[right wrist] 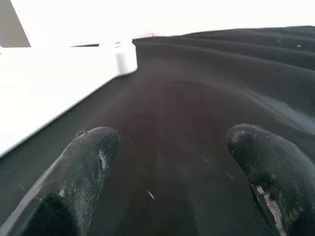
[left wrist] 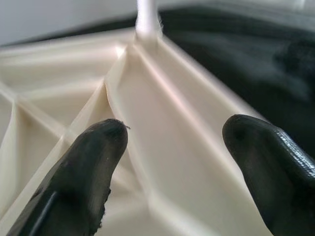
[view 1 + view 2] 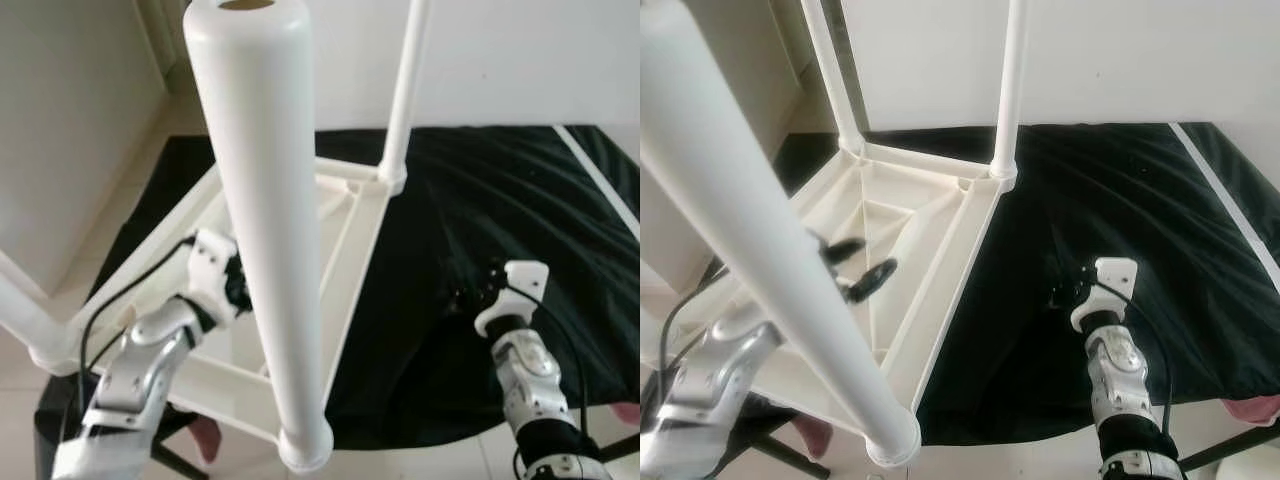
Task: Building children table
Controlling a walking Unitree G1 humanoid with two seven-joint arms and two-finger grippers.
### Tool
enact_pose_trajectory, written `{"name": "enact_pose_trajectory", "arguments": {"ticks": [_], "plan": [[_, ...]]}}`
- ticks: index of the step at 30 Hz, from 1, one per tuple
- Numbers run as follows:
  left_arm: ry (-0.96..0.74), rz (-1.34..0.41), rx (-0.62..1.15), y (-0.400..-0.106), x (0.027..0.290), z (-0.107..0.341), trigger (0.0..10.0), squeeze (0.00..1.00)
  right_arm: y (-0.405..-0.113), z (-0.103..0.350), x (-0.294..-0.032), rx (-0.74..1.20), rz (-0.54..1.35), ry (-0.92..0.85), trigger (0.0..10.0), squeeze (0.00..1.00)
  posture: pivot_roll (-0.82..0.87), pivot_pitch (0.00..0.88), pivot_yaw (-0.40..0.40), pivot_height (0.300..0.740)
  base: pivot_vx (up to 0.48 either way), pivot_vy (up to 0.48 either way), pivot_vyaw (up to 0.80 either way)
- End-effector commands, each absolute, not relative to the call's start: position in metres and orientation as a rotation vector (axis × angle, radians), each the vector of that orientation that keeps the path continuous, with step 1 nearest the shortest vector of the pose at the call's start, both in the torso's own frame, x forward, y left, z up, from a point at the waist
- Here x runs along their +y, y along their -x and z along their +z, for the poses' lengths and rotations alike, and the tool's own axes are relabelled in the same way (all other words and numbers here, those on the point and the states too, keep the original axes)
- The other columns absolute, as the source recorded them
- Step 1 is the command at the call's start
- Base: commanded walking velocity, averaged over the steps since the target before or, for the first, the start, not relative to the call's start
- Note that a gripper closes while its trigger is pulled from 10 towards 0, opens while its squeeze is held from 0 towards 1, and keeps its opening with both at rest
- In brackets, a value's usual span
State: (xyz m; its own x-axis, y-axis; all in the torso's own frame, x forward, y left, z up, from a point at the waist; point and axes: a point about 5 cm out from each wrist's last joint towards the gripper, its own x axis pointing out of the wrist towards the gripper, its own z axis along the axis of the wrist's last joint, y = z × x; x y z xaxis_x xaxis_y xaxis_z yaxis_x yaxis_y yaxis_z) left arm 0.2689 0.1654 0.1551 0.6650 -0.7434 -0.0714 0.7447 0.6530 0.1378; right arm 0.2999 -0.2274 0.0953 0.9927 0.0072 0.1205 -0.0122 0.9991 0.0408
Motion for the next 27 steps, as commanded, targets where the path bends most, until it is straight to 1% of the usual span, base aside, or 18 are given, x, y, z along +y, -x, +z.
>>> {"name": "enact_pose_trajectory", "arguments": {"ticks": [1, 2, 5, 10, 14, 15, 16, 18, 20, 22, 23, 25, 27], "plan": [[-0.199, -1.051, 0.056, -0.251, 0.156, 0.148, 10.0, 0.0, -0.298, 0.095, -0.23, -0.112, 0.008, -0.044, 10.0, 0.0, 0.02, 0.064, 0.047, 0.74, 0.0, 0.0, 0.0], [-0.168, -1.114, 0.098, -0.242, 0.156, 0.143, 10.0, 0.0, -0.297, 0.096, -0.232, -0.109, 0.005, -0.045, 10.0, 0.0, 0.02, 0.064, 0.047, 0.74, 0.0, 0.0, 0.0], [-0.193, -1.138, 0.138, -0.236, 0.159, 0.137, 10.0, 0.0, -0.297, 0.1, -0.237, -0.105, 0.003, -0.032, 10.0, 0.0, 0.02, 0.06, 0.04, 0.74, 0.0, 0.0, 0.0], [-0.242, -1.094, 0.172, -0.237, 0.171, 0.133, 10.0, 0.0, -0.298, 0.104, -0.242, -0.102, 0.003, -0.013, 10.0, 0.0, 0.02, 0.056, 0.031, 0.74, 0.0, 0.0, 0.0], [-0.264, -1.045, 0.218, -0.234, 0.191, 0.133, 10.0, 0.0, -0.299, 0.107, -0.244, -0.097, 0.006, -0.001, 10.0, 0.0, 0.03, 0.053, 0.027, 0.74, 0.0, 0.0, 0.0], [-0.264, -1.045, 0.218, -0.234, 0.191, 0.133, 10.0, 0.0, -0.299, 0.107, -0.244, -0.097, 0.006, -0.001, 10.0, 0.0, 0.03, 0.053, 0.027, 0.74, 0.0, 0.0, 0.0], [-0.297, -1.035, 0.253, -0.232, 0.199, 0.13, 10.0, 0.0, -0.299, 0.107, -0.244, -0.093, 0.01, 0.005, 10.0, 0.0, 0.03, 0.049, 0.022, 0.74, 0.0, 0.0, 0.0], [-0.346, -1.025, 0.319, -0.229, 0.211, 0.123, 10.0, 0.0, -0.299, 0.107, -0.243, -0.087, 0.023, 0.029, 10.0, 0.0, 0.04, 0.047, 0.019, 0.74, 0.0, 0.0, 0.0], [-0.355, -1.019, 0.343, -0.227, 0.215, 0.121, 10.0, 0.0, -0.299, 0.107, -0.24, -0.082, 0.035, 0.036, 10.0, 0.0, 0.04, 0.047, 0.019, 0.74, 0.0, 0.0, 0.0], [-0.357, -1.016, 0.354, -0.226, 0.218, 0.12, 10.0, 0.0, -0.299, 0.106, -0.239, -0.08, 0.043, 0.04, 10.0, 0.0, 0.04, 0.047, 0.019, 0.74, 0.0, 0.0, 0.0], [-0.368, -0.99, 0.36, -0.226, 0.225, 0.123, 10.0, 0.0, -0.299, 0.105, -0.234, -0.079, 0.051, 0.039, 10.0, 0.0, 0.04, 0.042, 0.013, 0.74, 0.0, 0.0, 0.0], [-0.37, -0.981, 0.361, -0.226, 0.228, 0.124, 10.0, 0.0, -0.3, 0.105, -0.233, -0.082, 0.049, 0.04, 10.0, 0.0, 0.04, 0.042, 0.013, 0.74, 0.0, 0.0, 0.0], [-0.389, -0.965, 0.376, -0.225, 0.235, 0.127, 10.0, 0.0, -0.301, 0.105, -0.233, -0.077, 0.04, 0.02, 10.0, 0.0, 0.04, 0.04, 0.013, 0.74, 0.0, 0.0, 0.0]]}}
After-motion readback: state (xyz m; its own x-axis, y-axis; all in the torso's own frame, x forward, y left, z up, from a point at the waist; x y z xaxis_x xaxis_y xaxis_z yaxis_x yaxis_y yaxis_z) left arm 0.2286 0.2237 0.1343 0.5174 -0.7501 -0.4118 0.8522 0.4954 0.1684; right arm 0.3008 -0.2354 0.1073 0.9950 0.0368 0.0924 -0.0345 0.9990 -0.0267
